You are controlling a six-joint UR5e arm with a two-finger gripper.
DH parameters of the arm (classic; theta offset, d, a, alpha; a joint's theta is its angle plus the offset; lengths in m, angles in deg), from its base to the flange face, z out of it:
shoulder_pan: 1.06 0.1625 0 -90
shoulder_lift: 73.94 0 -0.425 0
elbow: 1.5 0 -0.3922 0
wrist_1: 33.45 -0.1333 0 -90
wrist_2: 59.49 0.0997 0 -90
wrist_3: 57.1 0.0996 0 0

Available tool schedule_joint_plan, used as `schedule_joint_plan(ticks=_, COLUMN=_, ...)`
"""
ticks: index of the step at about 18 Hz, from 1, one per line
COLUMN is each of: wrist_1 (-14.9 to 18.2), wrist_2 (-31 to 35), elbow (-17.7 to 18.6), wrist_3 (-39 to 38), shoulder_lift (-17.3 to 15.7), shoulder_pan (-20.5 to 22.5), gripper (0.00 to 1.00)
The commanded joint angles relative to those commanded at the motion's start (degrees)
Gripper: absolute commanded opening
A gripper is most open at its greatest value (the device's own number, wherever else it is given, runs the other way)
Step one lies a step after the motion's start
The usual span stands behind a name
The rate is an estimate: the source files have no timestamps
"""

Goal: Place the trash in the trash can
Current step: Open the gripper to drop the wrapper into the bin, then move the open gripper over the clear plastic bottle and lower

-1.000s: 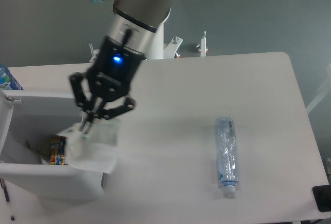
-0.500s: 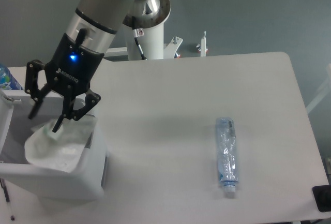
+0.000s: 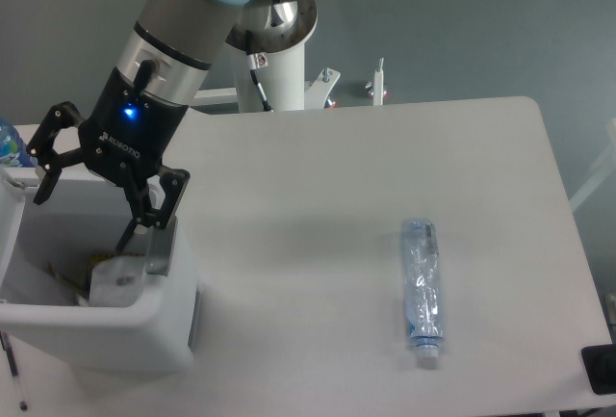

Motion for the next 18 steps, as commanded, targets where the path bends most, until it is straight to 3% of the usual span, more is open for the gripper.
schedule_joint_plan(ticks=5, wrist_1=-0.4, wrist_2=0.0, elbow=-0.4, wrist_3=0.2, shoulder_lift=2.6, shoulder_pan=5.7, gripper=1.00)
schedule_joint_plan(ticks=10, wrist_1=-0.4, wrist_2=0.0, elbow=-3.2, wrist_3=0.3, shoulder_lift=6.2, shoulder_pan=8.8, gripper=1.00)
schedule_joint_plan(ticks=12, wrist_1=-0.5, wrist_2=0.7, elbow=-2.4, wrist_3=0.5, shoulder_lift=7.3, shoulder_pan=11.8, gripper=1.00)
schedule_joint_plan(ticks=15, wrist_1=-0.3, wrist_2=6.0, elbow=-0.2, wrist_3=0.8, shoulder_lift=8.6, shoulder_pan=15.4, gripper=1.00)
schedule_joint_plan(ticks=18, wrist_1=-0.1, wrist_2=14.3, elbow=-0.6, wrist_3=1.8, shoulder_lift=11.6, shoulder_pan=16.4, gripper=1.00)
